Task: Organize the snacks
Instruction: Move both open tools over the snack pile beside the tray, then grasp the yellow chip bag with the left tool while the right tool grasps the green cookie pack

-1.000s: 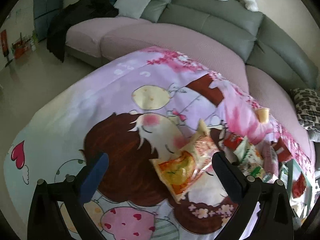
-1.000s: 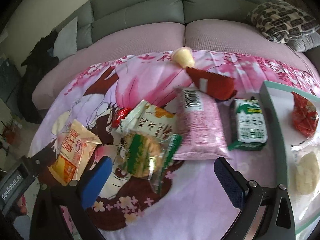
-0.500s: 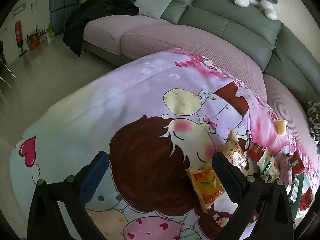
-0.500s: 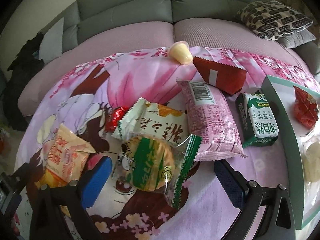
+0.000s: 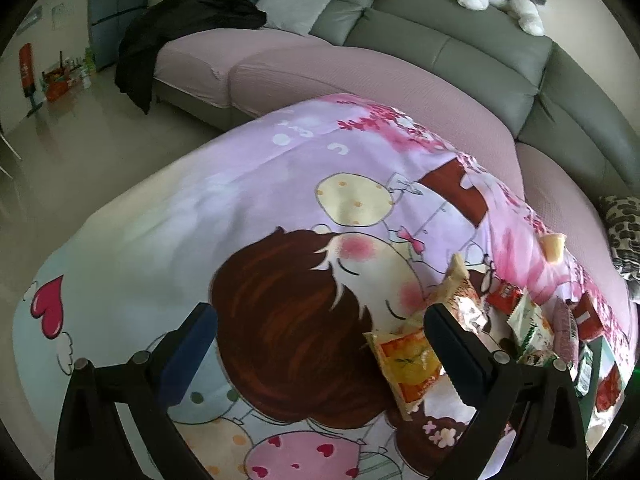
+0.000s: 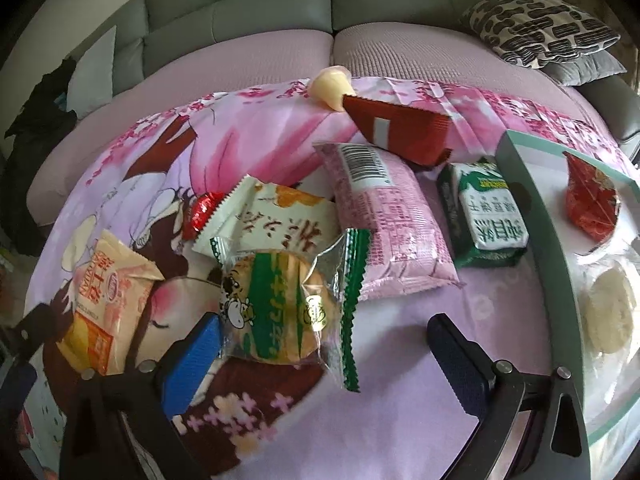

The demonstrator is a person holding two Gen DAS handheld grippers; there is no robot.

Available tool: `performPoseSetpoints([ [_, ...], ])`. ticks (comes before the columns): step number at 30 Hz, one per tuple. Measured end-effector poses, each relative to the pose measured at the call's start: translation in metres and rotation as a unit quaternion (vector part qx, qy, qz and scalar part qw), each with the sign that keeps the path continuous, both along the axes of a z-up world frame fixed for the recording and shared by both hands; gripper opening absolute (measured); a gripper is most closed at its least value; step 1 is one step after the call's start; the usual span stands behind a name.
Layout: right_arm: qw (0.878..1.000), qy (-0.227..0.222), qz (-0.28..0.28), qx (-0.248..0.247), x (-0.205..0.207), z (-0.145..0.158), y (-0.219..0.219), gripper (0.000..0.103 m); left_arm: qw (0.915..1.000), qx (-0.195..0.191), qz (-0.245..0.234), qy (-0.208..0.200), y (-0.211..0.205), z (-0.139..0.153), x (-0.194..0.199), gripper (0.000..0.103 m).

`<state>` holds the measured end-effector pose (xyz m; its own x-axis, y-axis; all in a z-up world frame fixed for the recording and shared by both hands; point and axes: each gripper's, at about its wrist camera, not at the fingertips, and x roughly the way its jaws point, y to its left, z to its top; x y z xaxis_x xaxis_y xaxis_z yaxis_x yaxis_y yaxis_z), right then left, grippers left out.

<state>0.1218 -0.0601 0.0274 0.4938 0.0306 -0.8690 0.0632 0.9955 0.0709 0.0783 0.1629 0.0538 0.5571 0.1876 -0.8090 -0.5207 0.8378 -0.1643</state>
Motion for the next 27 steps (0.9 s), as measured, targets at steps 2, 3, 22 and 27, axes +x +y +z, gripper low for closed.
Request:
performPoseSetpoints([
  [2, 1.0, 0.004, -0.003, -0.007, -0.003, 0.0, -0.004, 0.102, 1.0, 0.002, -0.006, 0.0, -0.003, 0.0, 0.001, 0.103],
  [3, 1.0, 0.006, -0.004, -0.008, -0.004, 0.0, -0.007, 0.102, 0.9999, 0.002, -0.01, -0.001, -0.004, 0.0, 0.002, 0.103],
  [22, 1.0, 0.005, 0.006, -0.011, -0.009, 0.003, -0.016, 0.086, 0.9911, 0.039, -0.124, 0.027, -0.053, -0.014, 0.03, 0.103],
  [27, 1.0, 0.0, 0.024, 0.017, -0.01, 0.005, -0.013, 0.062, 0.9884, 0.053, -0.138, 0.036, -0.062, -0.019, 0.035, 0.084],
])
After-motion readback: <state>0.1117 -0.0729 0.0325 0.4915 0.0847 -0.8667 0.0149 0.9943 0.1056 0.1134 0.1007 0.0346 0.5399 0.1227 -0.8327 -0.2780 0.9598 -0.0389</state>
